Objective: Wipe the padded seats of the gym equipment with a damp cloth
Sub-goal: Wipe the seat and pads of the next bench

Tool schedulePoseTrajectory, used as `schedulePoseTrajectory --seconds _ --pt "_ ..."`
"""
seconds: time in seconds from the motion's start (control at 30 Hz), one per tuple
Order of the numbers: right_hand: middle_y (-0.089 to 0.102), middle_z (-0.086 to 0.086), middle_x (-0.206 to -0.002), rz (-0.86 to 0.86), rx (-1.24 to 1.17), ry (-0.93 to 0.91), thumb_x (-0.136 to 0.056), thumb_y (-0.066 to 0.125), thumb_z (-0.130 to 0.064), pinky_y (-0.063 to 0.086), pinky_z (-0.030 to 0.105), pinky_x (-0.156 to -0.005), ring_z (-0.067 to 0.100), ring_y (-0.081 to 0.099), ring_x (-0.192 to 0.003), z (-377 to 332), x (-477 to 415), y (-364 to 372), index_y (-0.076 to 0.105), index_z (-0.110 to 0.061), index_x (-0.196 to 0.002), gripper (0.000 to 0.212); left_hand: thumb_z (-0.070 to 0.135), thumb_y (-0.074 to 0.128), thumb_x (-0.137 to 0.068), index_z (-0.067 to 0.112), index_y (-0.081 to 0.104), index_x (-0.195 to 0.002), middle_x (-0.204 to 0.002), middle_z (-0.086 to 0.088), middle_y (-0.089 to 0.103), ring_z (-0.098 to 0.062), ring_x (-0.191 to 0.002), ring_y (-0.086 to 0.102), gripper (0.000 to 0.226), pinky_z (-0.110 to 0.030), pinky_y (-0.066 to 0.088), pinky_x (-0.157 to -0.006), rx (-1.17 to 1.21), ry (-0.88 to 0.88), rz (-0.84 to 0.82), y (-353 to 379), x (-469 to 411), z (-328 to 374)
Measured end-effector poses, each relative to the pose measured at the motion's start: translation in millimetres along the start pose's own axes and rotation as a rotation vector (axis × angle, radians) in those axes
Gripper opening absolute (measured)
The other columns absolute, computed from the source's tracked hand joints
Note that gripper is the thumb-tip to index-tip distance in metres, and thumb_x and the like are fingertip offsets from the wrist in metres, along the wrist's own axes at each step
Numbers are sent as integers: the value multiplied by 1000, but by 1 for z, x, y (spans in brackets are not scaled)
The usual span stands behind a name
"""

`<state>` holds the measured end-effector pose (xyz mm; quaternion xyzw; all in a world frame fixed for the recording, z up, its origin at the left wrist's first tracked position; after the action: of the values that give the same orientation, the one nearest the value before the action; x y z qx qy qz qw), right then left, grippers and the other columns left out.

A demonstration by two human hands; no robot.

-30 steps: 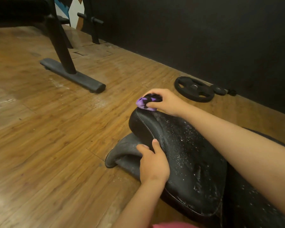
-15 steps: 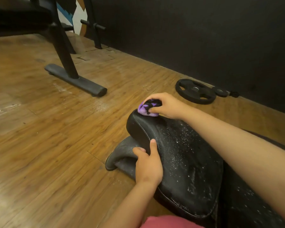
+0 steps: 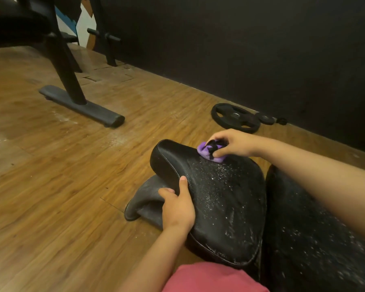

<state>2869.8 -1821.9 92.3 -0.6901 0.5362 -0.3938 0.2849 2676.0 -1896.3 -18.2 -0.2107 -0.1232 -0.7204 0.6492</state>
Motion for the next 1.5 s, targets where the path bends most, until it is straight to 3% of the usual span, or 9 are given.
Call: schedulePoseTrajectory --seconds 0.07,0.27,0.4,0.5,0.63,0.9,1.07,1.23,1.5 --pt "68 -2 -100 11 17 11 -80 73 -8 49 36 -95 16 63 -101 5 6 0 68 -20 -106 29 65 33 -92 14 35 -116 -115 -13 58 -31 -105 55 57 -40 39 -91 10 4 -4 0 1 1" --pt "64 -3 -104 194 -11 -16 -87 64 -6 46 27 -92 13 59 -102 -19 -12 15 65 -13 -115 29 66 32 -92 15 34 -115 -113 -13 58 -31 -103 55 56 -39 38 -87 0 -2 1 0 0 0" --pt "66 8 -107 203 26 -41 -88 58 0 48 33 -88 24 60 -101 -40 -50 28 65 -10 -113 27 64 31 -94 15 35 -112 -110 -12 58 -30 -100 55 53 -37 36 -83 -2 -7 14 0 0 2" --pt "62 4 -101 183 16 -37 -89 55 2 44 20 -74 18 56 -92 -45 -63 33 64 -12 -114 29 64 31 -94 15 35 -112 -110 -12 58 -29 -100 55 52 -38 37 -85 5 1 15 0 0 2" --pt "63 -4 -101 134 66 -54 -89 63 -8 46 26 -84 13 58 -96 -34 -37 20 64 -16 -114 26 65 32 -93 14 35 -114 -114 -13 57 -30 -105 54 55 -40 39 -91 20 2 14 1 -3 -1" --pt "65 -12 -98 190 235 -62 -88 64 -11 46 18 -78 1 60 -92 12 33 12 67 -24 -107 23 62 33 -95 12 33 -119 -112 -10 54 -26 -97 48 55 -34 31 -83 0 19 0 0 3 1" --pt "65 -4 -99 200 313 -36 -87 63 -10 48 30 -83 12 59 -93 19 8 5 67 -20 -106 22 67 37 -90 15 33 -120 -115 -11 56 -30 -104 55 60 -39 38 -88 28 -5 -31 0 1 -2" --pt "64 0 -102 223 321 48 -89 59 -7 50 39 -87 19 60 -97 32 -17 -3 65 -18 -110 25 69 38 -89 16 35 -114 -108 -11 59 -30 -99 58 59 -45 43 -95 54 -6 -16 1 -3 -3" --pt "63 -10 -101 241 255 -23 -89 60 -10 51 26 -80 7 61 -92 39 35 2 66 -20 -106 21 69 38 -88 16 35 -110 -111 -13 59 -32 -102 57 58 -43 41 -93 53 -4 -8 0 -4 -4"
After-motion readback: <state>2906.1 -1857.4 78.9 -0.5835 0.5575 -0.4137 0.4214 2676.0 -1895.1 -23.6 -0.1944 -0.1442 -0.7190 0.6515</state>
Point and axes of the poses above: each hand's wrist, its own x-axis away from the middle knuckle, its own y-axis out of the palm, z = x × y, the point moved 4 cm from there along -x, towards the middle knuckle
